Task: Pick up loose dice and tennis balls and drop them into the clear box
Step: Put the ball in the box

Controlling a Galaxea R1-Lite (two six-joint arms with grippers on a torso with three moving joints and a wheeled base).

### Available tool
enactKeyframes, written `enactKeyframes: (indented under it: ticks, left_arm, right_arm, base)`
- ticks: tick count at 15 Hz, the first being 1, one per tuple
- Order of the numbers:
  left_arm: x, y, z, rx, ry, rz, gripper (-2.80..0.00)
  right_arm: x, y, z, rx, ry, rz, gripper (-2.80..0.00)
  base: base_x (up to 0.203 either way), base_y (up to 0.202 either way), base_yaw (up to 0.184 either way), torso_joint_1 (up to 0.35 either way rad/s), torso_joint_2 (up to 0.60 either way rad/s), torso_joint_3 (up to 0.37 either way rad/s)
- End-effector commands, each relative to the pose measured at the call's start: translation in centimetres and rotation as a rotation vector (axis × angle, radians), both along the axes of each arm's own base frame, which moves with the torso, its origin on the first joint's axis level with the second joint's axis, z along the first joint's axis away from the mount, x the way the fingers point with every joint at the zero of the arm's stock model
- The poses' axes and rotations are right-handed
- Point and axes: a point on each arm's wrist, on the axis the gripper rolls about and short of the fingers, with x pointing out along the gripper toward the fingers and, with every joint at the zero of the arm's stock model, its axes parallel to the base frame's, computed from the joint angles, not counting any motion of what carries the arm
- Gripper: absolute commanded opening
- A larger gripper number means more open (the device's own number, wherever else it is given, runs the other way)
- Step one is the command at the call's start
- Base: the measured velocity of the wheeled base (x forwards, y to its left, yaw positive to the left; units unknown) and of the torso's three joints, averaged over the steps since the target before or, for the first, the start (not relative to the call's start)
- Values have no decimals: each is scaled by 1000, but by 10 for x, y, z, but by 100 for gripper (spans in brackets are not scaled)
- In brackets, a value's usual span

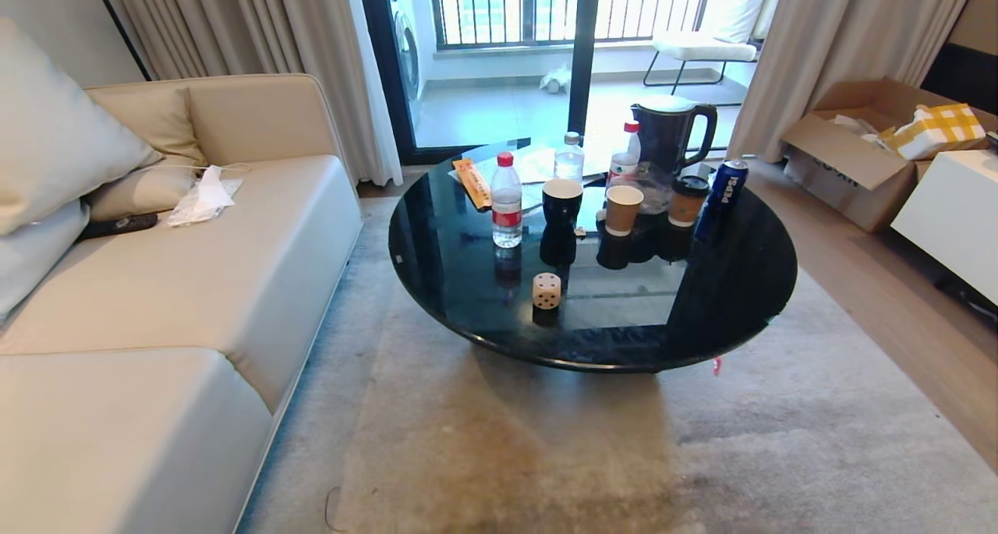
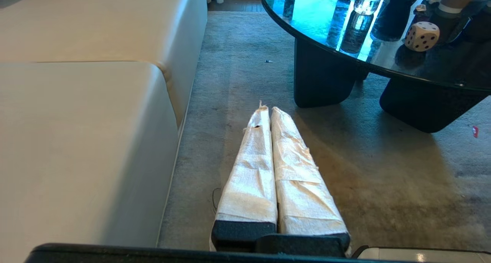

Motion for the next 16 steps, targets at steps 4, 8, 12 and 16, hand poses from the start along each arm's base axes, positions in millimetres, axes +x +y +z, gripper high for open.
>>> enactKeyframes:
  ticks: [4,8,12,16]
  left_arm:
    - [0,0,0,-3,0,1,-280]
    - [0,0,0,-1,0,1,-280]
    - [0,0,0,3,0,-2,-280]
    - [0,0,0,3,-2,-2,-280]
  right_arm:
    - [0,0,0,0,3,1,-280]
    - [0,0,0,0,3,1,-280]
    - [0,0,0,0,3,1,-280]
    - [0,0,0,-1,3,3,-280]
  base:
    - [-185,0,-2,0,0,2]
    - [-184,0,-2,2,1,1]
    - [-182,0,-1,3,3,-1]
    - [-184,0,0,2,3,2]
